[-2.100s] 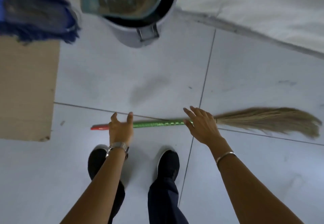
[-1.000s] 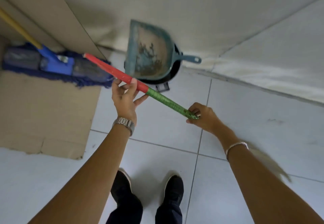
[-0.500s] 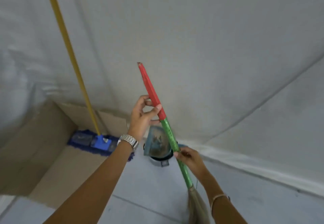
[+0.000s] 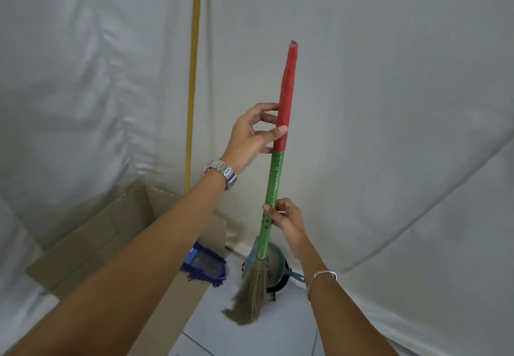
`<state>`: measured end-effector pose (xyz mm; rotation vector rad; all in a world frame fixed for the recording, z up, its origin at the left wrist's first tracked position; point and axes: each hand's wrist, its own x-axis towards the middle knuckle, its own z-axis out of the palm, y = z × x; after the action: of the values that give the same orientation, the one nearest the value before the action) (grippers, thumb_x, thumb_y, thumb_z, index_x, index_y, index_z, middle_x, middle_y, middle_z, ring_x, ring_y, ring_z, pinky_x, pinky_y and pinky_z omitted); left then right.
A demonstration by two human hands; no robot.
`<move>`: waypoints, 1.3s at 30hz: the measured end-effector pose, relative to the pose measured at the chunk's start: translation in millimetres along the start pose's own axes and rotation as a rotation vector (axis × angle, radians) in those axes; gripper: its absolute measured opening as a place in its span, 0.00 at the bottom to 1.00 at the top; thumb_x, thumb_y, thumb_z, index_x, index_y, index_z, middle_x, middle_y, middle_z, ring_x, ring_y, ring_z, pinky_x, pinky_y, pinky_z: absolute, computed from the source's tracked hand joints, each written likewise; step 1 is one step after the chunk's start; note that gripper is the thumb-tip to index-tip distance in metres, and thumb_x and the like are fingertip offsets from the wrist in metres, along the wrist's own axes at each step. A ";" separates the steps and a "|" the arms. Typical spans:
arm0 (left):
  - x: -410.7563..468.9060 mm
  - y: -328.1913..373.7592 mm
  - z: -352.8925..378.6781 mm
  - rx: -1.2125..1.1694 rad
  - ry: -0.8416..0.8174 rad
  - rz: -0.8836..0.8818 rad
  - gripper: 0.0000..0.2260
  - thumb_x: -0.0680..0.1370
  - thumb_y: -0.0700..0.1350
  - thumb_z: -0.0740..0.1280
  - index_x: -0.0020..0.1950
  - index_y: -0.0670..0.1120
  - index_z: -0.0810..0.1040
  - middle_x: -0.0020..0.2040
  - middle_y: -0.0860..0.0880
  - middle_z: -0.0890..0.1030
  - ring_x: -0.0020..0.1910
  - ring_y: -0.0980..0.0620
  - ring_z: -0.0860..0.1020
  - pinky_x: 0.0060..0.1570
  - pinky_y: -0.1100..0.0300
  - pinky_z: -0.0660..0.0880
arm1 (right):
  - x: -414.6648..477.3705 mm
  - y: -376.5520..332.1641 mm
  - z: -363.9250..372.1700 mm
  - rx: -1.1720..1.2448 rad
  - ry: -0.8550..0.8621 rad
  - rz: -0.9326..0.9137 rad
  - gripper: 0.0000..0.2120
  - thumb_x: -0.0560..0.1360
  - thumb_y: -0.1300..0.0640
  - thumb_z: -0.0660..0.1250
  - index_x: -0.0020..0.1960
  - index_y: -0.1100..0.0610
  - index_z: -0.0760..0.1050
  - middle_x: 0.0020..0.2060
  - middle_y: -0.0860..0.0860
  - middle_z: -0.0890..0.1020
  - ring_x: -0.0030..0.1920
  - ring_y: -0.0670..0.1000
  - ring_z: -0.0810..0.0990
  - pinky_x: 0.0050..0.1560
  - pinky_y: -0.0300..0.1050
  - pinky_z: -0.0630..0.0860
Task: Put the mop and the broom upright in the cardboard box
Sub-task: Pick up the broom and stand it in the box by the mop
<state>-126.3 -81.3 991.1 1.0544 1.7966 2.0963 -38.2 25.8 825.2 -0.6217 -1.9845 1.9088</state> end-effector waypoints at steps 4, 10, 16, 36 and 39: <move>-5.6 24.1 -38.9 0.049 0.020 0.039 0.16 0.71 0.36 0.70 0.56 0.48 0.74 0.45 0.50 0.78 0.41 0.50 0.82 0.38 0.49 0.82 | 1.8 -21.2 41.2 0.013 0.021 -0.061 0.08 0.68 0.63 0.73 0.42 0.57 0.74 0.40 0.57 0.78 0.41 0.56 0.81 0.51 0.55 0.80; -19.7 51.1 -118.8 0.098 0.036 0.056 0.15 0.71 0.37 0.70 0.55 0.49 0.73 0.44 0.52 0.76 0.36 0.53 0.82 0.37 0.50 0.82 | 1.4 -46.2 120.6 -0.043 0.061 -0.154 0.15 0.64 0.68 0.74 0.39 0.52 0.72 0.38 0.54 0.78 0.40 0.56 0.78 0.47 0.55 0.79; -21.8 66.4 -206.4 0.101 0.055 0.076 0.17 0.71 0.37 0.71 0.57 0.48 0.72 0.44 0.50 0.75 0.40 0.51 0.81 0.40 0.43 0.81 | 1.1 -65.0 207.8 0.070 0.099 -0.232 0.13 0.63 0.73 0.73 0.43 0.62 0.75 0.43 0.60 0.79 0.41 0.56 0.78 0.45 0.47 0.78; 81.3 -41.7 -387.8 0.081 0.104 -0.047 0.15 0.72 0.36 0.70 0.56 0.48 0.73 0.44 0.51 0.77 0.37 0.53 0.82 0.36 0.53 0.82 | 156.8 -26.2 376.4 -0.034 0.017 -0.104 0.15 0.63 0.74 0.72 0.40 0.58 0.74 0.41 0.60 0.79 0.40 0.56 0.78 0.46 0.51 0.78; 101.7 -67.6 -425.0 0.078 0.134 -0.076 0.16 0.71 0.37 0.70 0.57 0.47 0.73 0.45 0.50 0.78 0.38 0.50 0.83 0.38 0.49 0.82 | 190.5 -18.6 408.6 -0.073 -0.041 -0.062 0.15 0.63 0.72 0.73 0.41 0.56 0.74 0.40 0.57 0.79 0.41 0.55 0.78 0.47 0.53 0.77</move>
<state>-481.9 -342.6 962.1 0.8674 1.9622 2.1134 -411.5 -227.1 806.6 -0.5376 -2.0819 1.8339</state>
